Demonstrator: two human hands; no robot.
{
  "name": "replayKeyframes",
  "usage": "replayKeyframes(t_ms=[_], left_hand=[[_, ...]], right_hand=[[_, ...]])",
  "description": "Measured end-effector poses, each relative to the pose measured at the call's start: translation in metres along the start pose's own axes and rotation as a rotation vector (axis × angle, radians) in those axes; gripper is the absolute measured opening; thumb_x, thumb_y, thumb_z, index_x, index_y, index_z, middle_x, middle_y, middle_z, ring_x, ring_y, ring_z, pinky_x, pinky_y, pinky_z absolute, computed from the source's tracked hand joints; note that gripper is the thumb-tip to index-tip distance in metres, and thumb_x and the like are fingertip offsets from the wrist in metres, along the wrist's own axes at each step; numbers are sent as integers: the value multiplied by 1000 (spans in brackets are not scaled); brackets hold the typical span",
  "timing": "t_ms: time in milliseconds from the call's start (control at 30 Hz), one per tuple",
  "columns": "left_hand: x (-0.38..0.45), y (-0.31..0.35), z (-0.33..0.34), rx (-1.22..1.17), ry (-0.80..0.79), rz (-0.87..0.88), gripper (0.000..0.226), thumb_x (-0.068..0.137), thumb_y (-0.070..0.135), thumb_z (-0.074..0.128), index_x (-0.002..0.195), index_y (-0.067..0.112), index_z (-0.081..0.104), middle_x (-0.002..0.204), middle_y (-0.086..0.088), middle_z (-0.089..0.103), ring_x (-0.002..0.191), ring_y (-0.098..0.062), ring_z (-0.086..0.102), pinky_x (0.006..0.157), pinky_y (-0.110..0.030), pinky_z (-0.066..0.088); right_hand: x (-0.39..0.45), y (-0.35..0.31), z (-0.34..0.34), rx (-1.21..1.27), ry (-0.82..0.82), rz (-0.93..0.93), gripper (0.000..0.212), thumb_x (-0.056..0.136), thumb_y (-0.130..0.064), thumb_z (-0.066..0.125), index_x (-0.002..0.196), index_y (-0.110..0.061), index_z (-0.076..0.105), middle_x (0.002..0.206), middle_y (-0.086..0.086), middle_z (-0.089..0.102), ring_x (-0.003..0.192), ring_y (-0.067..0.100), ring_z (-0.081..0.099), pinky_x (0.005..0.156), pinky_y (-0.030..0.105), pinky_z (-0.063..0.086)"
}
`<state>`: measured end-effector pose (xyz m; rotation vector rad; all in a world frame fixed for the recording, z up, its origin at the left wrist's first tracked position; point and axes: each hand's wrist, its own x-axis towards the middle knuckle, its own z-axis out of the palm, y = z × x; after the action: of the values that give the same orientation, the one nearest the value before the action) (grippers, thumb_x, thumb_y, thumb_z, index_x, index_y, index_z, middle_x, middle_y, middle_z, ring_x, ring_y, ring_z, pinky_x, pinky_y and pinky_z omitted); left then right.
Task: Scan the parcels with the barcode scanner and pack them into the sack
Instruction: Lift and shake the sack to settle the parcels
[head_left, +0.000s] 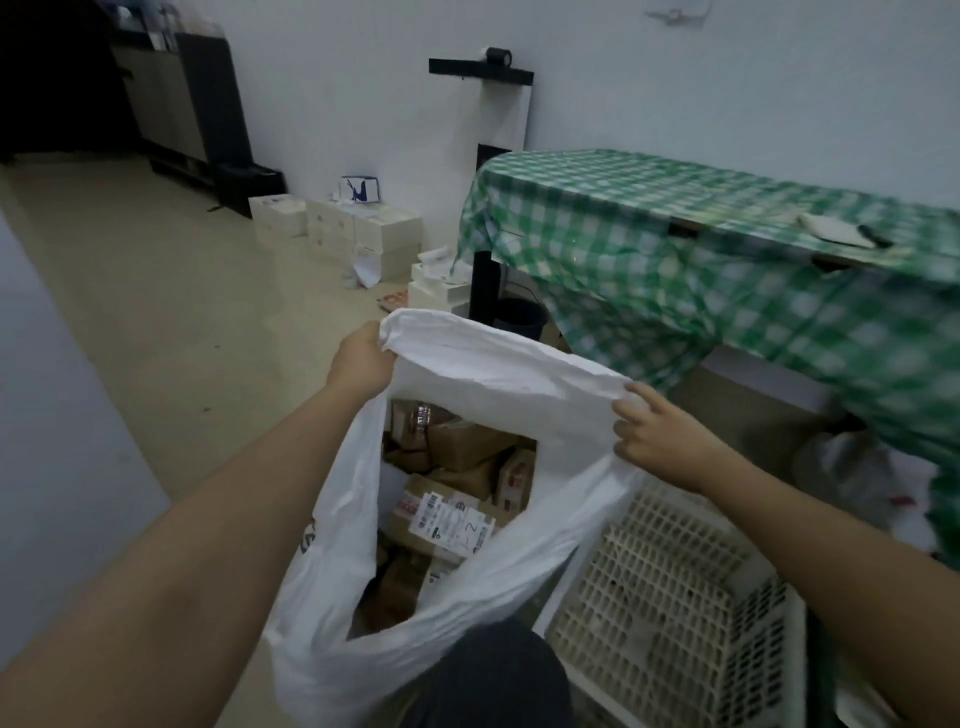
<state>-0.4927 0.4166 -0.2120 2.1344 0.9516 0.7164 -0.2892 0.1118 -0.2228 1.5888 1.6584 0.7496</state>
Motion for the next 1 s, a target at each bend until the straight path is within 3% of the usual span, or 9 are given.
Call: replayKeyframes(t_ms=[133, 267, 367, 433, 533, 633, 700, 767, 1000], left_hand=[[-14, 21, 13, -46, 70, -52, 26, 98, 16, 45, 115, 0, 57, 116, -21, 59, 104, -36, 55, 75, -31, 37], [-17, 54, 25, -84, 136, 4, 33, 100, 21, 42, 129, 9, 52, 127, -16, 57, 114, -35, 53, 80, -29, 35], [-26, 66, 41, 7, 49, 12, 34, 100, 19, 42, 132, 9, 48, 130, -17, 55, 116, -35, 52, 81, -29, 35], [-36, 62, 54, 62, 3, 15, 28, 99, 15, 42, 124, 5, 50, 125, -20, 56, 111, -36, 53, 80, -29, 36], [-51, 58, 67, 57, -8, -1, 19, 98, 13, 42, 113, 3, 49, 115, -21, 58, 100, -34, 55, 77, -31, 38], [-65, 59, 73, 32, -12, -7, 7, 99, 12, 42, 102, 6, 41, 106, -21, 56, 87, -30, 50, 71, -33, 37], [-74, 58, 72, -9, -33, 0, 14, 100, 15, 43, 110, 4, 43, 107, -19, 55, 91, -31, 52, 71, -33, 37], [-83, 57, 68, -40, -98, 22, 26, 100, 17, 45, 121, 2, 43, 114, -18, 54, 102, -33, 53, 75, -32, 38], [-105, 49, 51, -7, -93, 71, 45, 99, 17, 49, 140, 6, 36, 138, -18, 46, 120, -34, 48, 93, -39, 41]], right_hand=[[-17, 58, -11, -129, 184, 250, 24, 47, 0, 76, 43, -15, 58, 49, 3, 53, 85, 25, 38, 82, 40, 31], [-12, 108, -14, -34, 68, 604, 20, 43, -3, 77, 42, -14, 60, 51, 4, 53, 81, 25, 44, 68, 35, 30], [-19, 83, 10, 221, -38, 699, 13, 74, -16, 72, 86, -14, 76, 103, 12, 65, 105, 32, 53, 84, 38, 45], [-32, 50, 24, 550, -80, 761, 36, 89, -26, 57, 124, -20, 64, 148, 13, 40, 136, 34, 30, 109, 50, 28], [-50, 1, 23, 896, 134, 1087, 75, 86, -44, 66, 149, -27, 29, 162, 12, 0, 146, 36, 2, 113, 58, 17], [-63, -34, 9, 1327, 191, 1316, 102, 85, -17, 70, 153, -36, -4, 159, 9, -20, 136, 39, 26, 96, 48, 42], [-71, -50, 6, 1435, 200, 1328, 101, 85, 3, 58, 153, -38, -5, 160, 13, -1, 103, 35, 49, 67, 35, 46], [-83, -54, 7, 1464, 277, 1306, 94, 84, 7, 49, 155, -33, 1, 142, 13, 37, 99, 29, 52, 61, 31, 40], [-141, -9, -17, 1293, 398, 1431, 69, 96, -7, 52, 154, -23, 19, 152, 9, 38, 137, 30, 38, 99, 42, 40]])
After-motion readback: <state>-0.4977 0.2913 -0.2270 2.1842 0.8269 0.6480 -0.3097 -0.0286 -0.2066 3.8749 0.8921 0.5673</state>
